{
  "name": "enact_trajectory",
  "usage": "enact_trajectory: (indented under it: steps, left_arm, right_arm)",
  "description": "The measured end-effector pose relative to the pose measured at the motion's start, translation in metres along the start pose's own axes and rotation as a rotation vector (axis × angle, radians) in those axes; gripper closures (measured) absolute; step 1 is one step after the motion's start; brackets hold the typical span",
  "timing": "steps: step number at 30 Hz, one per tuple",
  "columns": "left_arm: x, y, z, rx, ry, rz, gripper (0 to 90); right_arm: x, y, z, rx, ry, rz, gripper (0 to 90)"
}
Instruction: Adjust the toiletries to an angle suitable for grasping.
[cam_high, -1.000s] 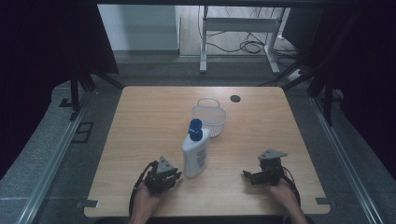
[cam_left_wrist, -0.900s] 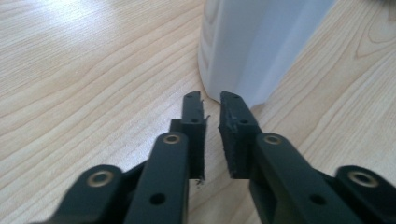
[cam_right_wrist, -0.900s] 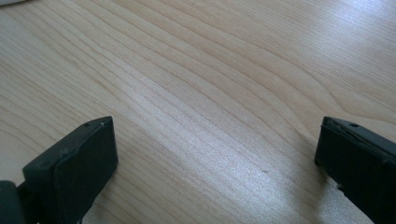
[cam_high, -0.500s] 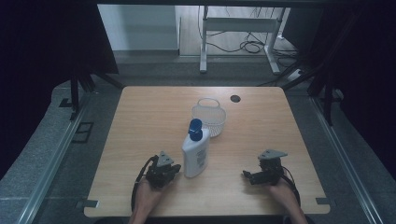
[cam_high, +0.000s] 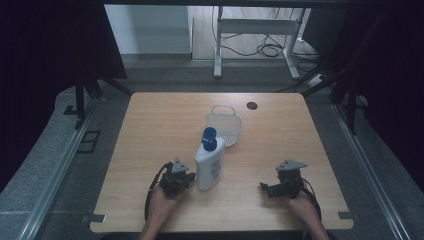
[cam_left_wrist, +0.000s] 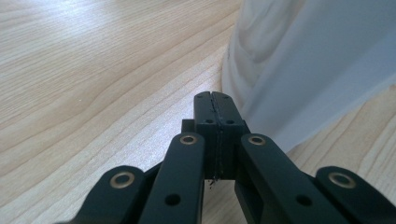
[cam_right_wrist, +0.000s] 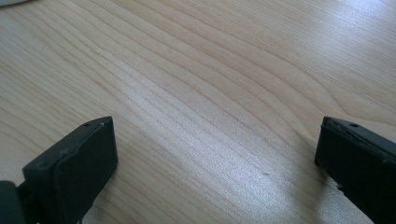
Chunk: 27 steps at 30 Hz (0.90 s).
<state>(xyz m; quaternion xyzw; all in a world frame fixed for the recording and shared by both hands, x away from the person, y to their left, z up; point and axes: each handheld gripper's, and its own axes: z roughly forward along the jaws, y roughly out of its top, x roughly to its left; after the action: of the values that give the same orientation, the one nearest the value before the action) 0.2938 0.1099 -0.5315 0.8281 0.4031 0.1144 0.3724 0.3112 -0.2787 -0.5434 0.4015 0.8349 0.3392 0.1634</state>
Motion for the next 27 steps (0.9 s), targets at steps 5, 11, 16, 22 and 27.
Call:
enact_trajectory:
  steps: [5,11,16,22,27]
  left_arm:
    - [-0.004,0.0,0.001,0.002,-0.009,0.01,89.2]
    - [-0.006,0.001,0.002,0.004,-0.01,0.013,89.2]
    - [-0.009,0.001,0.001,0.009,-0.013,0.021,89.2]
    - [-0.013,0.001,0.002,0.013,-0.018,0.035,89.2]
    - [-0.017,0.001,0.002,0.021,-0.024,0.047,89.2]
  right_arm:
    - [0.0,0.0,0.0,0.0,0.0,0.0,0.0]
    - [0.0,0.0,0.0,0.0,0.0,0.0,0.0]
    - [0.0,0.0,0.0,0.0,0.0,0.0,0.0]
    - [0.0,0.0,0.0,0.0,0.0,0.0,0.0]
    - [0.0,0.0,0.0,-0.001,-0.001,0.0,0.0]
